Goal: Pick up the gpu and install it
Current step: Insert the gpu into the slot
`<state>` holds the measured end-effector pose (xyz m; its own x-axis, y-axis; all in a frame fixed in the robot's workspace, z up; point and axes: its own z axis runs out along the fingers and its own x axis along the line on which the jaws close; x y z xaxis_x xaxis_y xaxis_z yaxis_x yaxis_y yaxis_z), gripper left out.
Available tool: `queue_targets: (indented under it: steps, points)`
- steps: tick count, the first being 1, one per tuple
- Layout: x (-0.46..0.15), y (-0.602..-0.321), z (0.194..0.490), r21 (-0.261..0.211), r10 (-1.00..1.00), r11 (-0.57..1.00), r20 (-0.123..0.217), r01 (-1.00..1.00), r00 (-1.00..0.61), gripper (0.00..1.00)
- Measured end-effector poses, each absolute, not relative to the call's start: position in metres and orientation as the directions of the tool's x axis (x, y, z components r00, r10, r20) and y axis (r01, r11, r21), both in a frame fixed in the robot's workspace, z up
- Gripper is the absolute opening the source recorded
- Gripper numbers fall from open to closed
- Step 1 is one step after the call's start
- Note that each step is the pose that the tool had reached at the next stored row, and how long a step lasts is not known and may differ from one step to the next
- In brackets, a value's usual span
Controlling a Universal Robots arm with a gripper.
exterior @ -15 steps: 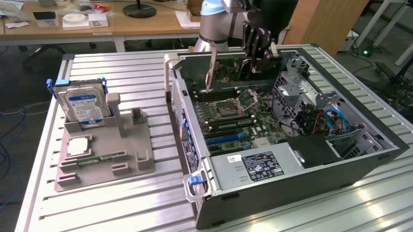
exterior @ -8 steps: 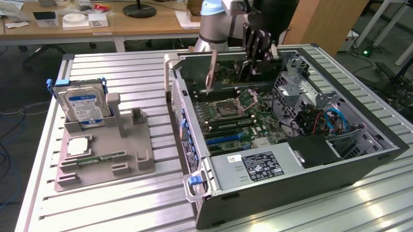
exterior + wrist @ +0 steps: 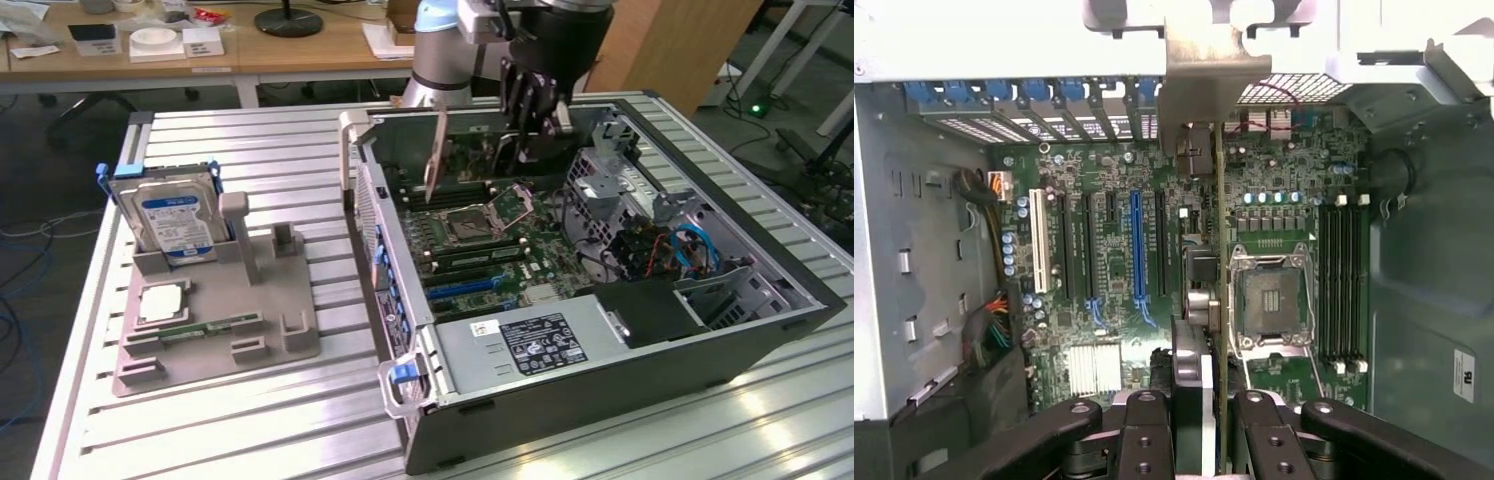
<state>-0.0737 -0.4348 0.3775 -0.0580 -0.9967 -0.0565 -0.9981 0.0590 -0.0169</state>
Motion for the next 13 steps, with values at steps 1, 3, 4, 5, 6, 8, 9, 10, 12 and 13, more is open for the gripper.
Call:
queue_targets:
  steps: [1,3,4,5,6,8,9,10,12,13]
  points:
    - [-0.074,-0.435,0.377,-0.016,-0.997,0.059,-0.057,-0.998,-0.058,0.28]
    - [-0.074,-0.435,0.373,-0.014,-0.997,0.059,-0.057,-0.998,-0.058,0.28]
    - [-0.074,-0.435,0.372,-0.014,-0.997,0.059,-0.056,-0.998,-0.058,0.28]
    - [-0.074,-0.435,0.37,-0.013,-0.997,0.059,-0.056,-0.998,-0.058,0.28]
    - [-0.074,-0.435,0.368,-0.013,-0.997,0.059,-0.056,-0.998,-0.058,0.28]
    - [-0.074,-0.435,0.364,-0.013,-0.997,0.059,-0.056,-0.998,-0.058,0.28]
    - [-0.074,-0.435,0.362,-0.013,-0.997,0.059,-0.056,-0.998,-0.058,0.28]
    - [-0.074,-0.435,0.361,-0.013,-0.997,0.059,-0.056,-0.998,-0.058,0.28]
    - [-0.074,-0.435,0.357,-0.013,-0.997,0.059,-0.056,-0.998,-0.058,0.28]
    - [-0.074,-0.435,0.355,-0.013,-0.997,0.059,-0.056,-0.998,-0.058,0.28]
